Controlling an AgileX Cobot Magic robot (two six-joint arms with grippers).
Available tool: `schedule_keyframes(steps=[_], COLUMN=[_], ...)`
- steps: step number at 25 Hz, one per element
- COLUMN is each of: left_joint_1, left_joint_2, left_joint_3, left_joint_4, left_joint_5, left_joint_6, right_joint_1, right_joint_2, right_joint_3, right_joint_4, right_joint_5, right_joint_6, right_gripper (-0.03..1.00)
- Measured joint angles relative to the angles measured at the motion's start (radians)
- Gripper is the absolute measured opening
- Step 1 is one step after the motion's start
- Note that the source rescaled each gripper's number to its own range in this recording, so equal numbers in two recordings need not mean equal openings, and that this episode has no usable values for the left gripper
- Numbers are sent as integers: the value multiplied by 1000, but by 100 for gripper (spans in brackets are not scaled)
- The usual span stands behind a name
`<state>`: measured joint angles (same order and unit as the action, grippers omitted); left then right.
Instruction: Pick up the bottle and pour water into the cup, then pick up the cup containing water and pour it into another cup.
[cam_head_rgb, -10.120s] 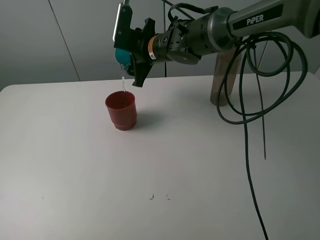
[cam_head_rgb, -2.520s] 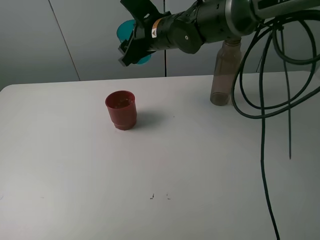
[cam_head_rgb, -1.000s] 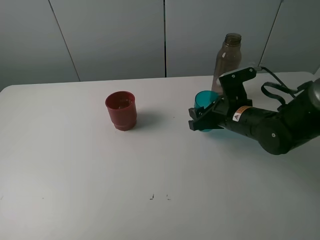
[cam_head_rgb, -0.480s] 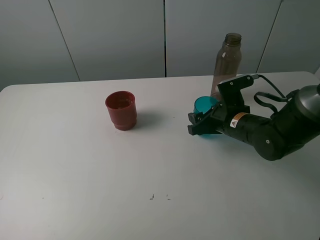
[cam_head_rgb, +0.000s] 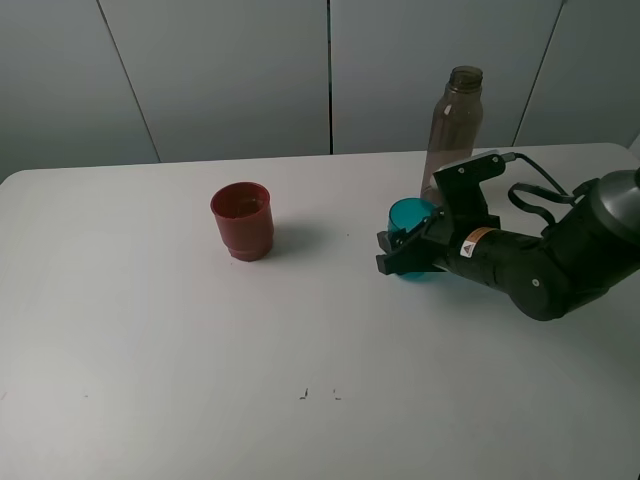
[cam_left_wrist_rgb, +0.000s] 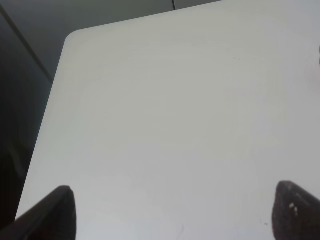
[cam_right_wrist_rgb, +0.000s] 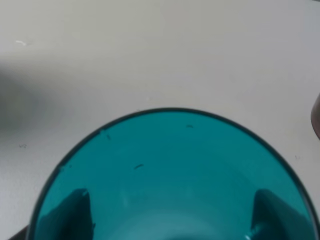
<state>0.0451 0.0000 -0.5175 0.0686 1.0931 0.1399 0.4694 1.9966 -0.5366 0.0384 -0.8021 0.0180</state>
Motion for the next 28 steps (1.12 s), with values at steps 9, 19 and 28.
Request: schedule_keyframes(steps=[9, 19, 28], left_joint_1=[0, 0, 0], left_joint_2=[0, 0, 0], left_joint_3=[0, 0, 0], left_joint_4=[0, 0, 0], left_joint_5=[0, 0, 0], left_joint_6=[0, 0, 2], right_joint_1=[0, 0, 0], right_joint_2=[0, -144, -423], right_joint_3=[0, 0, 2], right_joint_4=[0, 0, -2], right_joint_5=[59, 385, 848], right_joint_6=[40, 46, 21], right_gripper=[99, 99, 99])
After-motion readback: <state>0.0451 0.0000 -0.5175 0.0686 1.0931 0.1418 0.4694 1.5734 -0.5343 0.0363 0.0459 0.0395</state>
